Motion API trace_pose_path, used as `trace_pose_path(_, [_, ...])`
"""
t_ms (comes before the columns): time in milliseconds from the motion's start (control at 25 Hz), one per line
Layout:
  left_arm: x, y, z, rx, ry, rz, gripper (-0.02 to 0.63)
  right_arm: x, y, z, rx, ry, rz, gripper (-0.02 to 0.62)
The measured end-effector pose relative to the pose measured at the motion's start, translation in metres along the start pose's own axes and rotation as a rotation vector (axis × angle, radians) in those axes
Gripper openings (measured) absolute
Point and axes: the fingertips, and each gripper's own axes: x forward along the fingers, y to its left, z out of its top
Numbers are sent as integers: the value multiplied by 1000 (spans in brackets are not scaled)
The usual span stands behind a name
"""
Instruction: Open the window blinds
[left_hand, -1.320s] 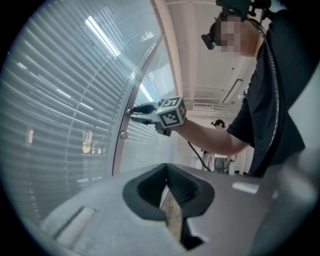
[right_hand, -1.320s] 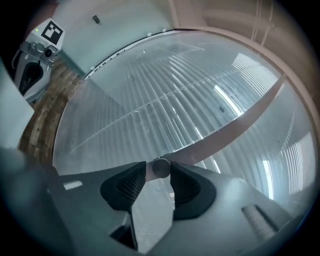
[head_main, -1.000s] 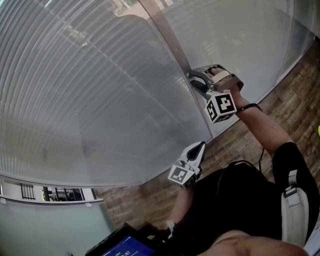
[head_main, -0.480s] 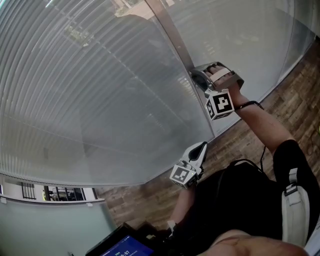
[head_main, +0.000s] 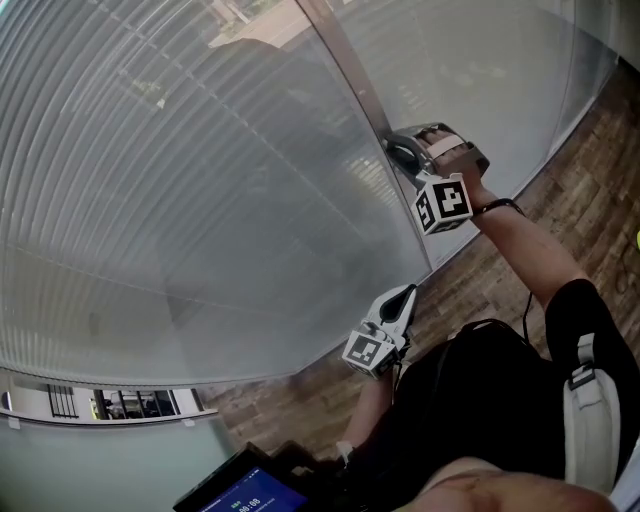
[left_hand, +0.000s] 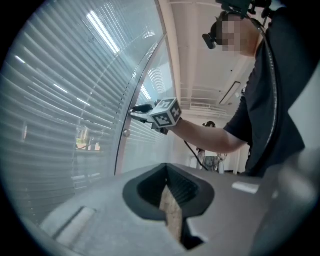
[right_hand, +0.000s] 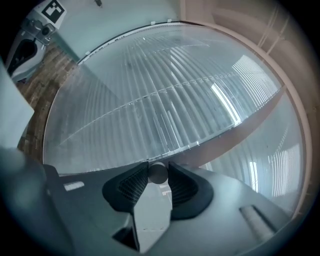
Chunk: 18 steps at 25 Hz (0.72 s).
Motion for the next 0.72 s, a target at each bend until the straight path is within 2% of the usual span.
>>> trace_pose_path(160, [-7, -1, 2, 14, 8, -26, 2, -1, -3, 0, 139, -1, 1, 123])
trace_pose_path(360, [-9, -6, -4, -12, 2, -43, 2, -10, -11, -9, 413, -7, 5, 123])
trace_pose_path(720, [-12, -11, -1, -6, 24, -107, 2, -6, -13, -17, 916, -40, 18, 126])
